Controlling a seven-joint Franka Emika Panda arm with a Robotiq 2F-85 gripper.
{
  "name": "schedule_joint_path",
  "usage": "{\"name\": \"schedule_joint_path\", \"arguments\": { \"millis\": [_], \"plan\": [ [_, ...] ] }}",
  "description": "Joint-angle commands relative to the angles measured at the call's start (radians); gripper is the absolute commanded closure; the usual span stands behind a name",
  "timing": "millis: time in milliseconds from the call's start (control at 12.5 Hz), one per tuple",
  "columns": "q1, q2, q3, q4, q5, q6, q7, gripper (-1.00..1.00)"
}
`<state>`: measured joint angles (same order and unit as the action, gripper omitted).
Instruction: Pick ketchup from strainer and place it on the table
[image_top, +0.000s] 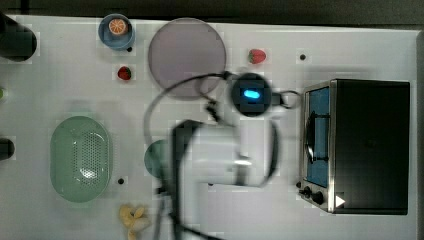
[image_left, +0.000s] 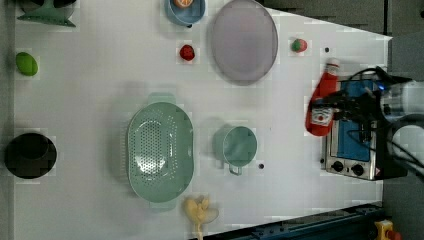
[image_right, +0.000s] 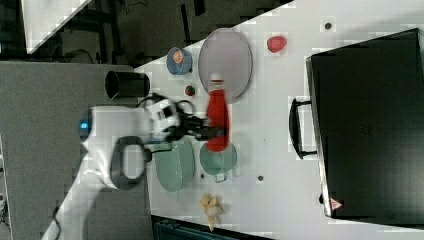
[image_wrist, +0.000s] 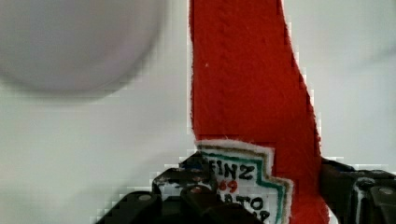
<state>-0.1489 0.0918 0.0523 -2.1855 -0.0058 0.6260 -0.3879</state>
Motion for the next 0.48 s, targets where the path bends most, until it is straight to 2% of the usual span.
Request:
{"name": "schedule_joint_path", "arguments": {
  "millis": [80,480],
  "plan": [
    [0.007,-0.011,-0.003,-0.079,0.010,0.050,-0.120,-0.25],
    [0.012,0.137,-0.002,-0.140,0.010,0.240,-0.120,-0.25]
  ]
}}
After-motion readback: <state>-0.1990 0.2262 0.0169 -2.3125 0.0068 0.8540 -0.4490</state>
